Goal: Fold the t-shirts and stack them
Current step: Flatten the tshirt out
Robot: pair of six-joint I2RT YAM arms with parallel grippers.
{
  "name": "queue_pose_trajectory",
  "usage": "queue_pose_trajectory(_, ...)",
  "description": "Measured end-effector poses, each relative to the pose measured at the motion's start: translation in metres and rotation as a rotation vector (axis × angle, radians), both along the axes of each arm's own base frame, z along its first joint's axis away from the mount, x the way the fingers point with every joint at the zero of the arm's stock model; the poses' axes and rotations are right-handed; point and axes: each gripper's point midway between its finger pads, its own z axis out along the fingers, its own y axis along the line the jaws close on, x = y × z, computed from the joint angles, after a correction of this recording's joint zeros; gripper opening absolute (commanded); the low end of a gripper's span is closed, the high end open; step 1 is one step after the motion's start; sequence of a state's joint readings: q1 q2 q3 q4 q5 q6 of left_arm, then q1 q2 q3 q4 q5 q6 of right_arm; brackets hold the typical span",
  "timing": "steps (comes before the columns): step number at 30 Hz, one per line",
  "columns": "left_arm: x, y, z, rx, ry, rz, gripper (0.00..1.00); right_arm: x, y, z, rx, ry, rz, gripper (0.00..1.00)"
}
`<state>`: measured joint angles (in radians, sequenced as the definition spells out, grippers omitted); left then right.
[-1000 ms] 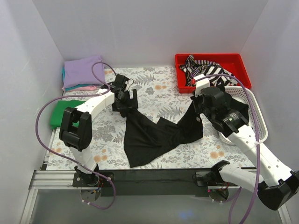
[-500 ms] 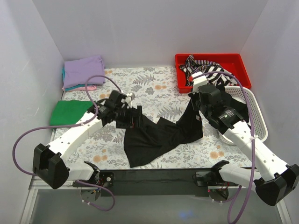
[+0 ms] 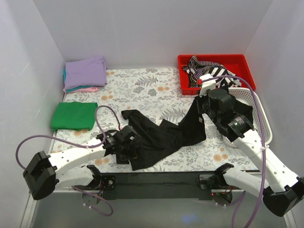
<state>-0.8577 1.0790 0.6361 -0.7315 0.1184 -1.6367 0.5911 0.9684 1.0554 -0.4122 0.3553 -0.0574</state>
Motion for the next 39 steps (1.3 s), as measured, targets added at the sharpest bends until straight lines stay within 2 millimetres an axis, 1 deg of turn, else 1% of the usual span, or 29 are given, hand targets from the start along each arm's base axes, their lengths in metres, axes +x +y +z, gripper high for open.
queue_pose_trajectory(3, -0.02, -0.004, -0.017, 0.066, 0.035, -0.011, 0.96, -0.003, 0.001, -0.004, 0.006, 0.004, 0.014, 0.01)
queue_pose_trajectory(4, -0.023, -0.006, -0.019, 0.076, 0.039, -0.014, 0.98, -0.004, 0.002, -0.006, 0.005, 0.009, 0.018, 0.01)
queue_pose_trajectory(5, -0.026, -0.007, -0.022, 0.091, 0.038, -0.012, 0.98, -0.004, 0.002, -0.007, 0.006, 0.012, 0.023, 0.01)
queue_pose_trajectory(9, -0.024, -0.005, -0.032, 0.148, 0.014, 0.03, 0.98, -0.007, 0.003, -0.009, 0.011, 0.015, 0.036, 0.01)
queue_pose_trajectory(11, -0.02, -0.003, -0.036, 0.172, -0.006, 0.049, 0.98, -0.009, 0.003, -0.007, 0.017, 0.009, 0.041, 0.01)
queue_pose_trajectory(12, -0.018, -0.003, -0.037, 0.181, -0.014, 0.056, 0.97, -0.009, 0.003, -0.006, 0.019, 0.006, 0.042, 0.01)
queue_pose_trajectory(13, -0.017, -0.002, -0.038, 0.186, -0.017, 0.065, 0.91, -0.009, 0.003, -0.006, 0.02, 0.005, 0.044, 0.01)
queue_pose_trajectory(15, -0.014, -0.002, -0.039, 0.191, -0.027, 0.08, 0.69, -0.009, 0.004, -0.005, 0.022, 0.003, 0.045, 0.01)
queue_pose_trajectory(17, -0.011, -0.003, -0.041, 0.197, -0.035, 0.087, 0.45, -0.009, 0.004, -0.005, 0.023, 0.002, 0.045, 0.01)
queue_pose_trajectory(18, -0.01, -0.003, -0.042, 0.198, -0.038, 0.084, 0.22, -0.009, 0.004, -0.004, 0.024, 0.0, 0.045, 0.01)
queue_pose_trajectory(20, -0.008, -0.005, -0.045, 0.199, -0.045, 0.091, 0.03, -0.008, 0.004, -0.004, 0.026, -0.003, 0.044, 0.01)
queue_pose_trajectory(21, -0.008, -0.005, -0.047, 0.199, -0.045, 0.089, 0.0, -0.008, 0.004, -0.006, 0.025, -0.001, 0.044, 0.01)
queue_pose_trajectory(25, -0.006, -0.01, -0.046, 0.181, -0.051, 0.081, 0.0, -0.008, 0.005, -0.014, 0.015, 0.014, 0.043, 0.01)
queue_pose_trajectory(28, -0.004, -0.008, -0.041, 0.188, -0.068, 0.081, 0.0, -0.008, 0.003, -0.017, 0.008, 0.02, 0.04, 0.01)
queue_pose_trajectory(30, 0.004, -0.009, -0.026, 0.186, -0.107, 0.088, 0.0, -0.009, 0.002, -0.016, 0.008, 0.018, 0.038, 0.01)
queue_pose_trajectory(31, 0.011, -0.011, -0.009, 0.172, -0.148, 0.095, 0.0, -0.01, 0.001, -0.015, 0.008, 0.017, 0.036, 0.01)
queue_pose_trajectory(32, 0.021, -0.017, 0.015, 0.143, -0.196, 0.101, 0.0, -0.012, 0.0, -0.013, 0.009, 0.014, 0.035, 0.01)
queue_pose_trajectory(34, 0.043, -0.033, 0.076, 0.046, -0.319, 0.128, 0.0, -0.016, -0.004, -0.005, 0.017, -0.003, 0.031, 0.01)
queue_pose_trajectory(36, 0.065, -0.042, 0.15, -0.055, -0.457, 0.174, 0.0, -0.022, -0.008, 0.007, 0.038, -0.033, 0.029, 0.01)
queue_pose_trajectory(37, 0.072, -0.04, 0.18, -0.091, -0.513, 0.199, 0.0, -0.026, -0.011, 0.014, 0.051, -0.052, 0.028, 0.01)
queue_pose_trajectory(38, 0.077, -0.034, 0.208, -0.117, -0.566, 0.225, 0.0, -0.03, -0.014, 0.021, 0.066, -0.072, 0.027, 0.01)
queue_pose_trajectory(39, 0.079, -0.027, 0.228, -0.134, -0.603, 0.246, 0.0, -0.034, -0.016, 0.028, 0.079, -0.09, 0.027, 0.01)
